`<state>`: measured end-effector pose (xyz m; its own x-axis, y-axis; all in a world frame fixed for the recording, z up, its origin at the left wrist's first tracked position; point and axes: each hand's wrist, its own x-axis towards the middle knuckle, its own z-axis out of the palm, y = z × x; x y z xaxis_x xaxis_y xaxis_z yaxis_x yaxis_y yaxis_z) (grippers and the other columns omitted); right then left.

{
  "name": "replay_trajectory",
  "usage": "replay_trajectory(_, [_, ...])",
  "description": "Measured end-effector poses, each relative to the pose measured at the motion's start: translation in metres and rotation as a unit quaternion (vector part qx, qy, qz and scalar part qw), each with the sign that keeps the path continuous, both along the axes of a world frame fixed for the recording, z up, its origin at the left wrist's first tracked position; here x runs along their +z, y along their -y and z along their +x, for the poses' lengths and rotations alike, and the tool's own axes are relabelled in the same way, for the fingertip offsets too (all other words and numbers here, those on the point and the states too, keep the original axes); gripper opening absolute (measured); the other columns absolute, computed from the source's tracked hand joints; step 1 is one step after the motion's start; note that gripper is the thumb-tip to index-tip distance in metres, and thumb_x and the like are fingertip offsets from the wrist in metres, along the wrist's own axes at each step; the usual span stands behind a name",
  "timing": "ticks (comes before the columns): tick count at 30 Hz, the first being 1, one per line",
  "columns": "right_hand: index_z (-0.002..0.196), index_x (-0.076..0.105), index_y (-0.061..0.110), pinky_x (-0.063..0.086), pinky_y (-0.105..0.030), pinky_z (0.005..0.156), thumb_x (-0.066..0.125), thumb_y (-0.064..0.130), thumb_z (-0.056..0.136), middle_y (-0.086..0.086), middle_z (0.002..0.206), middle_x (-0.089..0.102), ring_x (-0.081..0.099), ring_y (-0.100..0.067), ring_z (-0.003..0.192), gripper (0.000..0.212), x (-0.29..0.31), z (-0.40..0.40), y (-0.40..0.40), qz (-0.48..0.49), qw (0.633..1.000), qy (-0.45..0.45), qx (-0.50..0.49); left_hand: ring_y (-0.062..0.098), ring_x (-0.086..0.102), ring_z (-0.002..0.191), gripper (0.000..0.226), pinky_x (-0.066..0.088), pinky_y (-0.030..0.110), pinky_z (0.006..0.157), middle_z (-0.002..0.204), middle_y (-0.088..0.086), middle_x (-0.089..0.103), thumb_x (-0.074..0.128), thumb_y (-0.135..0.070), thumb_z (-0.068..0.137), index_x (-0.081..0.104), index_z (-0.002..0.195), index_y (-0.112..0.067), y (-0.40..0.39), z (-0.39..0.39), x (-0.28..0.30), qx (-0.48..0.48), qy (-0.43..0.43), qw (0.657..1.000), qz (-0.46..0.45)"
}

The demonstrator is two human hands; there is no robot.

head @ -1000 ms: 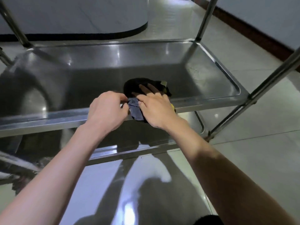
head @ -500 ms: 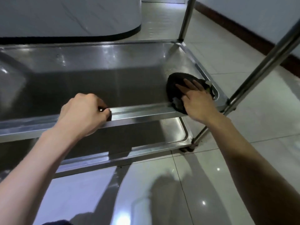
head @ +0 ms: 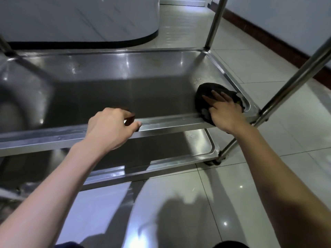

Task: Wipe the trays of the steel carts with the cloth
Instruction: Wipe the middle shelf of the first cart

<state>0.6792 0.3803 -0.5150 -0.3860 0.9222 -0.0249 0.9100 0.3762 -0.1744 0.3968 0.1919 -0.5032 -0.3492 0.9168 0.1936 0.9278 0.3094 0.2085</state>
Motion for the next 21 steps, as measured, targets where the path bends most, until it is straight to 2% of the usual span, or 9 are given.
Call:
replay_trajectory(3, [0.148,0.03,0.054,0.014,-0.052,0.115,0.03,0.058,0.089,0.012,0.166,0.014,0.008,-0.019,0.153,0.06,-0.004,-0.05,0.025,0.009,0.998,-0.003,0.055,0.033,0.065,0.098,0.052,0.04,0.033,0.069,0.109,0.0,0.073,0.053,-0.072,0.085,0.069,0.118,-0.034,0.004,-0.006,-0.003,-0.001,0.003,1.0,0.017])
replay_trajectory(7, [0.147,0.027,0.059,0.007,-0.051,0.117,0.025,0.063,0.079,0.017,0.166,0.009,0.001,-0.015,0.153,0.068,-0.007,-0.123,0.058,-0.025,0.992,-0.037,0.115,0.03,0.062,0.088,0.061,0.04,0.033,0.065,0.091,0.001,0.068,0.051,-0.08,0.079,0.066,0.091,-0.023,0.008,-0.014,-0.008,0.007,0.009,1.0,0.018])
replay_trajectory(9, [0.147,0.025,0.058,0.005,-0.053,0.118,0.034,0.061,0.088,0.016,0.166,0.006,-0.002,-0.016,0.153,0.06,-0.005,-0.153,0.067,-0.029,0.987,-0.032,0.158,0.029,0.057,0.083,0.062,0.04,0.034,0.062,0.083,0.002,0.06,0.055,-0.082,0.075,0.058,0.076,-0.02,0.012,-0.018,-0.006,0.016,0.029,0.999,0.018])
replay_trajectory(12, [0.149,0.024,0.056,0.003,-0.054,0.118,0.045,0.051,0.097,0.016,0.166,0.003,-0.004,-0.016,0.153,0.056,-0.002,-0.176,0.071,-0.042,0.981,-0.023,0.19,0.029,0.053,0.079,0.059,0.038,0.034,0.062,0.08,0.003,0.055,0.056,-0.081,0.076,0.048,0.066,-0.023,0.021,-0.025,-0.003,0.019,0.024,0.999,0.01])
replay_trajectory(14, [0.149,0.025,0.056,0.002,-0.052,0.118,0.045,0.046,0.099,0.016,0.166,0.003,-0.005,-0.015,0.153,0.055,0.0,-0.185,0.07,-0.053,0.978,-0.024,0.2,0.03,0.053,0.077,0.054,0.04,0.035,0.065,0.079,0.003,0.058,0.054,-0.075,0.081,0.054,0.067,-0.023,0.024,-0.03,-0.001,0.027,0.005,1.0,-0.001])
replay_trajectory(16, [0.149,0.027,0.055,0.001,-0.052,0.118,0.042,0.04,0.101,0.016,0.166,0.004,-0.006,-0.015,0.153,0.053,0.0,-0.191,0.07,-0.065,0.974,-0.036,0.212,0.031,0.054,0.077,0.042,0.043,0.036,0.067,0.081,0.005,0.063,0.053,-0.062,0.087,0.065,0.077,-0.023,0.022,-0.033,0.001,0.035,0.004,0.999,-0.008])
replay_trajectory(18, [0.148,0.028,0.055,0.0,-0.051,0.119,0.038,0.036,0.102,0.016,0.166,0.005,-0.005,-0.015,0.153,0.051,0.0,-0.194,0.069,-0.064,0.972,-0.047,0.22,0.031,0.052,0.074,0.029,0.043,0.036,0.067,0.08,0.007,0.064,0.055,-0.048,0.088,0.066,0.08,-0.022,0.017,-0.032,0.002,0.05,0.004,0.999,-0.008])
replay_trajectory(21, [0.148,0.03,0.054,0.0,-0.05,0.119,0.034,0.032,0.102,0.015,0.166,0.006,-0.005,-0.013,0.153,0.051,0.0,-0.188,0.064,-0.062,0.969,-0.059,0.232,0.034,0.051,0.074,0.019,0.045,0.037,0.07,0.08,0.008,0.062,0.059,-0.039,0.085,0.068,0.089,-0.023,0.007,-0.023,0.004,0.063,0.02,0.998,-0.013])
